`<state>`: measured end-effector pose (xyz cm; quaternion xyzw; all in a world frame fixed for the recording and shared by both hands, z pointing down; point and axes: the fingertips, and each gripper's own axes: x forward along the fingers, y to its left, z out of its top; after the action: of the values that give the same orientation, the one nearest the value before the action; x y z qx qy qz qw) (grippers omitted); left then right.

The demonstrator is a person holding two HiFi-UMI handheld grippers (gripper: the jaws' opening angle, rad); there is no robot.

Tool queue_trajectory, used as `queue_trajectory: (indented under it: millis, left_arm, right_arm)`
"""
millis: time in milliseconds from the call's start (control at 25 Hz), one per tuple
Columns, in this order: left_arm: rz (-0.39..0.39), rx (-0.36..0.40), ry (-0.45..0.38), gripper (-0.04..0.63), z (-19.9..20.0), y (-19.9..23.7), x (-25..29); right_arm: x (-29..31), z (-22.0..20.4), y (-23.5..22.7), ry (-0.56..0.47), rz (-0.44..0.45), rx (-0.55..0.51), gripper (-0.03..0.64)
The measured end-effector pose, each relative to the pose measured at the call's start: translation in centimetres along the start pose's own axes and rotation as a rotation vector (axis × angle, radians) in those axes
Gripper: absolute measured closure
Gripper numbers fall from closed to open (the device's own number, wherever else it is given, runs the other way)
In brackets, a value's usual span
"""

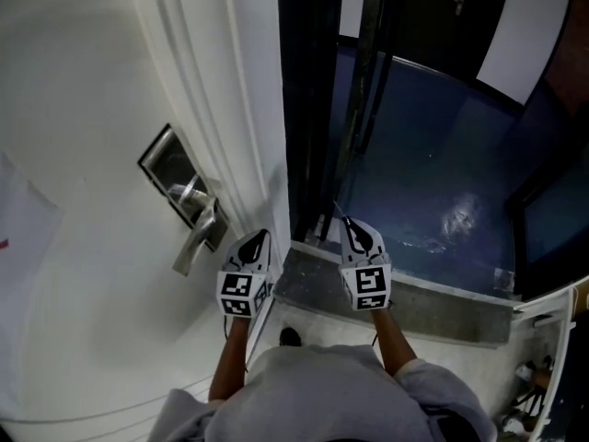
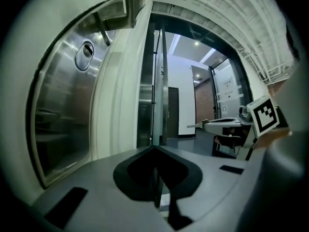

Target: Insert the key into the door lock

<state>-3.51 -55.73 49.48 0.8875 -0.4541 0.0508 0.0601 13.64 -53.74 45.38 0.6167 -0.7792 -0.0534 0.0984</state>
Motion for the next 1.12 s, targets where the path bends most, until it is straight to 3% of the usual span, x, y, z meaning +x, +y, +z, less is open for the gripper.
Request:
queue_trajectory:
  millis: [240,480,800,1000,1120]
  left_arm:
    - [0.003,-0.004,0.0,0.578,-0.3,1.3,0.9]
    - [0.063,-0.011,0.003,0.578,-0.3,1.6,1.6]
    - [0.245,-0.052,-0.004,0.578,-0.2,2.1,-0.3]
    - [0.362,-0.045,-0.008,0.578,0.1,3.3,-3.6]
    - [0.47,-0.047,-0.018,0.578,0.4,4.4,-6.9]
  right_arm:
    - [1.6,-0.2,0.1,-0.001,0.0,-0.002,0.588]
    - [3.2,-0.9,-0.9,-0.003,0.053,0.002,0.588]
    - [5.1,-0.6,-0.4,-0.028,0.23,-0.013,0.588]
    - [6.0,0.5,3.1,-0.068,0.363,-0.012,0.588]
    - [6.5,2.1,6.8,-0.112,0.485,-0.027,0.588]
